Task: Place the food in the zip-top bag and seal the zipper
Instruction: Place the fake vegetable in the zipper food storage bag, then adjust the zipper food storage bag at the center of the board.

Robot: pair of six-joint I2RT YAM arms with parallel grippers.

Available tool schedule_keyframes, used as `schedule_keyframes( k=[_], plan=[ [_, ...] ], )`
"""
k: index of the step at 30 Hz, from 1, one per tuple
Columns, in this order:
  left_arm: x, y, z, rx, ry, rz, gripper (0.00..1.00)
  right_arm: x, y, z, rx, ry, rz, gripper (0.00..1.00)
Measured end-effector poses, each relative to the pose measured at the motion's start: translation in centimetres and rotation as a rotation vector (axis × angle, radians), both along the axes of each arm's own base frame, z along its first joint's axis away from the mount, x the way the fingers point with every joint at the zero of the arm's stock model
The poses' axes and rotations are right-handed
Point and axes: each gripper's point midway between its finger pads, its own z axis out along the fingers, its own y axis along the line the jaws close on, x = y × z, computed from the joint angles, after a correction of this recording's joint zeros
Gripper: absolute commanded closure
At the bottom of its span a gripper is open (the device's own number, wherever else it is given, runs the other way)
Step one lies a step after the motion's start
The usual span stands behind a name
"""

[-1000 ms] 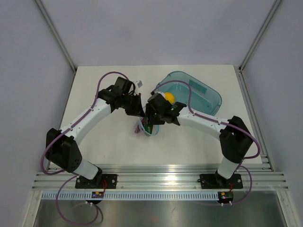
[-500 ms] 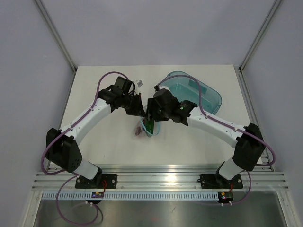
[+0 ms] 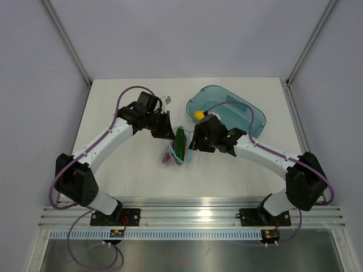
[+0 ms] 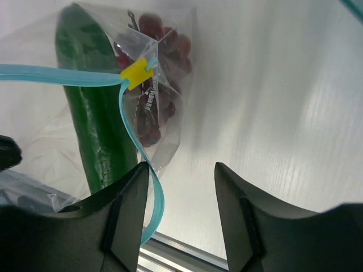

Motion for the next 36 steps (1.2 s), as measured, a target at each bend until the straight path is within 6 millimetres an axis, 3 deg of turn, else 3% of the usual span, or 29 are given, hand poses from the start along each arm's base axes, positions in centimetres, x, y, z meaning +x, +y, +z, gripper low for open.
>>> schedule_keyframes(
  k=[4,9,11,12,13,19,27,29,33,36],
  plan=[
    [0.0,0.0,0.0,-0.001,0.001,0.000,1.00,-0.7,1.0,-1.5,0.035,0.052,0.029,0.49],
    [0.0,0.0,0.0,-0.001,0.001,0.000,1.00,-0.9,2.2,-2.0,0.085,0.072,0.058,0.50],
    [0.0,0.0,0.0,-0.001,0.001,0.000,1.00,-1.0,2.5,-1.9,0.103,0.073,0.069,0.64],
    [0.0,0.0,0.0,-0.001,0.000,0.000,1.00,-1.0,2.8,-1.7,0.114,0.072,0.075,0.78],
    [0.0,0.0,0.0,-0.001,0.001,0.000,1.00,-1.1,3.0,-1.6,0.125,0.070,0.087,0.99],
    [0.0,0.3,0.1,0.010,0.004,0.002,1.00,-0.8,2.7,-0.4,0.092,0.058,0.093,1.00],
    [1.6,2.7,0.6,0.062,-0.030,0.056,1.00,0.9,1.8,8.2,0.107,-0.145,0.090,1.00],
    [1.6,2.9,0.5,0.073,-0.029,0.057,1.00,1.2,2.0,8.4,0.096,-0.153,0.098,1.00],
    [1.2,3.0,0.3,0.084,-0.019,0.050,1.00,1.1,1.8,6.2,0.034,-0.102,0.115,1.00],
    [0.9,2.6,0.3,0.086,-0.017,0.037,1.00,0.8,1.7,5.8,0.018,-0.087,0.125,1.00]
  ],
)
